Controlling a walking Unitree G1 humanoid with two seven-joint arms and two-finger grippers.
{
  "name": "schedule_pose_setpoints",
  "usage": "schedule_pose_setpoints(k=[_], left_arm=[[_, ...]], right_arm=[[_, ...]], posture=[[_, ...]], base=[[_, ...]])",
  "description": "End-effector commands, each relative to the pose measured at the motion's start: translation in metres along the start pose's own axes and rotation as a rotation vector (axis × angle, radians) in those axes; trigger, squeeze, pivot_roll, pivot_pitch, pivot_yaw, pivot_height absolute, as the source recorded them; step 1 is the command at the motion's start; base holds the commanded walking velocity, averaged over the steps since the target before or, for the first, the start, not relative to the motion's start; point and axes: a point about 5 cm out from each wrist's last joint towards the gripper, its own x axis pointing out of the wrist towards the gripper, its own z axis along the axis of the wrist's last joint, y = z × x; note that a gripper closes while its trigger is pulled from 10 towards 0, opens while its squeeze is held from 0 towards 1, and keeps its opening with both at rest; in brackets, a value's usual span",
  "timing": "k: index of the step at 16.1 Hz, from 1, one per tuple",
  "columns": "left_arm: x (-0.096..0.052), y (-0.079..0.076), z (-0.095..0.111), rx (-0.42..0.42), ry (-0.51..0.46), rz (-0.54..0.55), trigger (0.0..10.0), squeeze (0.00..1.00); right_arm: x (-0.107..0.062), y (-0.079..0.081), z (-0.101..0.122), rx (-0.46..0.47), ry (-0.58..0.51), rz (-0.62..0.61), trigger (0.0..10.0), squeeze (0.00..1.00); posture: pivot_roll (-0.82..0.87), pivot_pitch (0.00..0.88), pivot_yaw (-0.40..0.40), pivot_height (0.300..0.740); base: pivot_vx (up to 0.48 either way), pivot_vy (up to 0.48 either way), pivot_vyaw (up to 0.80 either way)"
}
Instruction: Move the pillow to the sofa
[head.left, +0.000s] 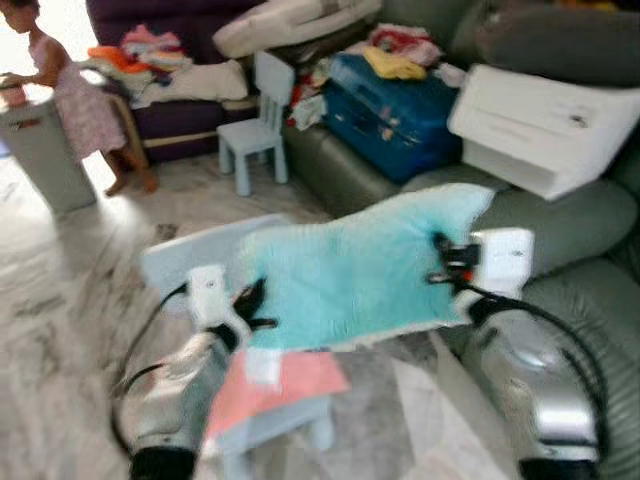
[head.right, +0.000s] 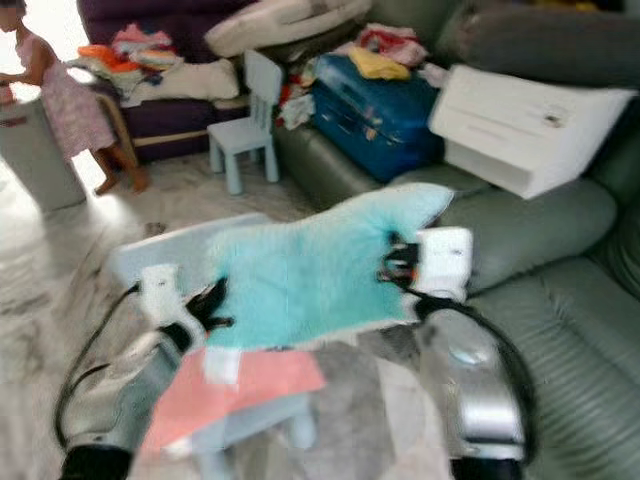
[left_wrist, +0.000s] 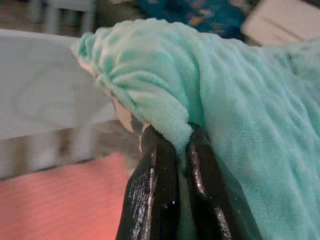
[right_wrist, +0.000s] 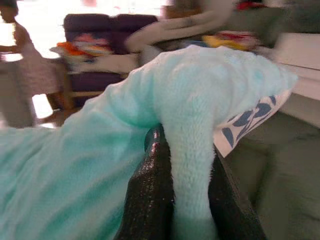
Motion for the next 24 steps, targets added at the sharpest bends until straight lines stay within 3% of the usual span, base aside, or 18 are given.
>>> schedule_pose_setpoints(k=[1, 12, 24], left_arm=[[0.0029, -0.0079, 0.005, 0.004, -0.018, -0.028, 10.0, 0.0], [0.0032, -0.0151, 0.0092, -0.001, -0.042, -0.085, 10.0, 0.0], [0.0028, -0.0133, 0.0076, -0.01, -0.038, -0.077, 10.0, 0.0]], right_arm=[[-0.0009, -0.0048, 0.0074, -0.009, -0.029, -0.008, 10.0, 0.0], [-0.0011, -0.0037, 0.0064, -0.001, -0.025, -0.012, 10.0, 0.0], [-0.0018, -0.0038, 0.0056, 0.0, -0.022, -0.012, 10.0, 0.0]], posture=[[-0.16, 0.0, 0.01, 0.74], [-0.17, 0.0, 0.015, 0.74], [-0.17, 0.0, 0.015, 0.74]], base=[[0.0, 0.48, 0.0], [0.0, 0.0, 0.0], [0.0, 0.0, -0.54]])
